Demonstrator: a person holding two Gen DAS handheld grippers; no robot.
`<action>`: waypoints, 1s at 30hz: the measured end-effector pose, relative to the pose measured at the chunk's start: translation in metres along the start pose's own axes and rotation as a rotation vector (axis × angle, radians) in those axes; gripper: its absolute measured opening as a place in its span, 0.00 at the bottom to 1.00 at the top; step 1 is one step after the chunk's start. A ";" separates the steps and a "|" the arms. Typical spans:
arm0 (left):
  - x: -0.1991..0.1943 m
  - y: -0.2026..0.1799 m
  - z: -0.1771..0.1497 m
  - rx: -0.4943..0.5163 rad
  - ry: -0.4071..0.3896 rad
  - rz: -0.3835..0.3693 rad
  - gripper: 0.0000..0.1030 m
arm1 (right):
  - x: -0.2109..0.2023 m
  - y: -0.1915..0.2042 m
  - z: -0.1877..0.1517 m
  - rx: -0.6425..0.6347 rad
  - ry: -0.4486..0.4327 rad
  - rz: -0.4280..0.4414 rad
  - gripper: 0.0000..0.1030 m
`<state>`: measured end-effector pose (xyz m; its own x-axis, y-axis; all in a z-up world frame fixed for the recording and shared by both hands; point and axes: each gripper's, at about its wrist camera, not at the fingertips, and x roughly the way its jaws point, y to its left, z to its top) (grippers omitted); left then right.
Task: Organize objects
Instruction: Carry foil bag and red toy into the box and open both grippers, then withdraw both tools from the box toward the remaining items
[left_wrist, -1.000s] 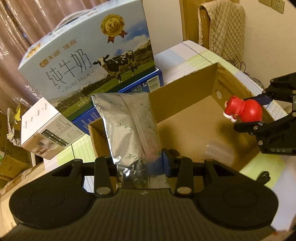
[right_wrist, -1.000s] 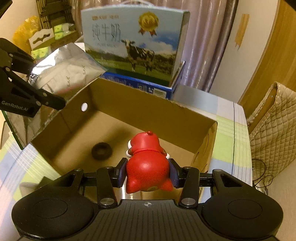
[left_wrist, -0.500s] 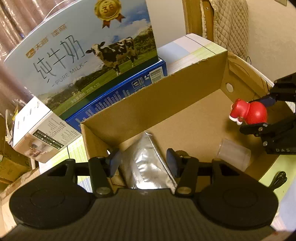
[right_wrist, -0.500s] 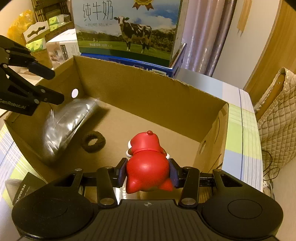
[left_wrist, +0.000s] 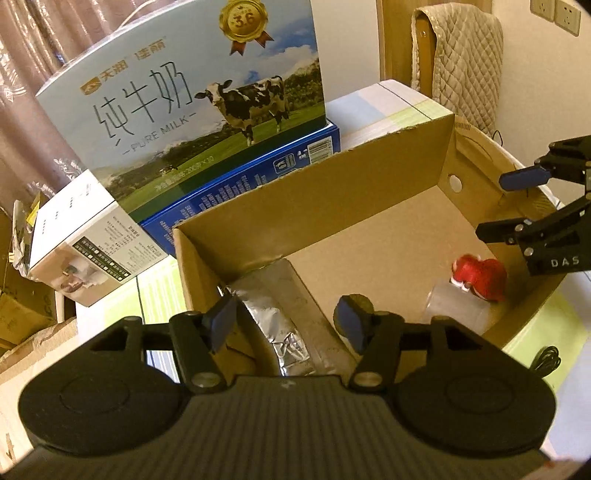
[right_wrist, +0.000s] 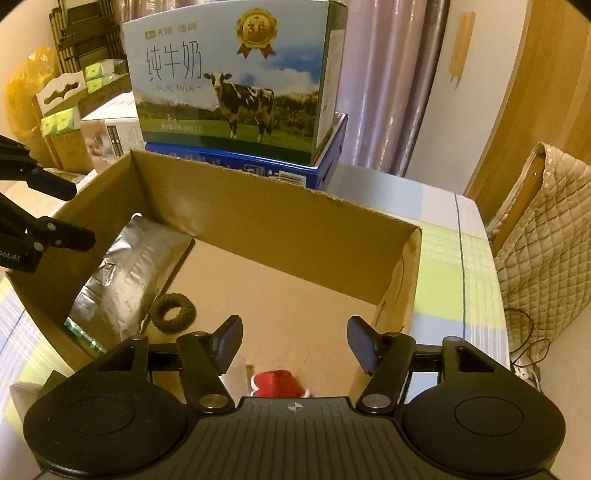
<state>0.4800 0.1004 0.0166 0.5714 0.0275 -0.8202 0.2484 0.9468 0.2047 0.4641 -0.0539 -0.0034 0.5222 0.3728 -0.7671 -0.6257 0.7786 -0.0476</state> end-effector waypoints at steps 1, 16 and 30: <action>-0.002 0.001 -0.001 -0.007 -0.003 0.001 0.55 | -0.002 0.000 0.000 -0.004 -0.001 -0.005 0.59; -0.064 0.004 -0.036 -0.050 -0.028 0.007 0.66 | -0.067 0.021 -0.015 -0.019 -0.039 -0.018 0.59; -0.140 -0.017 -0.109 -0.079 -0.059 0.018 0.81 | -0.157 0.052 -0.076 0.047 -0.088 0.013 0.59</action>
<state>0.3102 0.1158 0.0696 0.6212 0.0282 -0.7832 0.1760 0.9688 0.1745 0.3054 -0.1110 0.0661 0.5643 0.4239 -0.7084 -0.6059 0.7955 -0.0067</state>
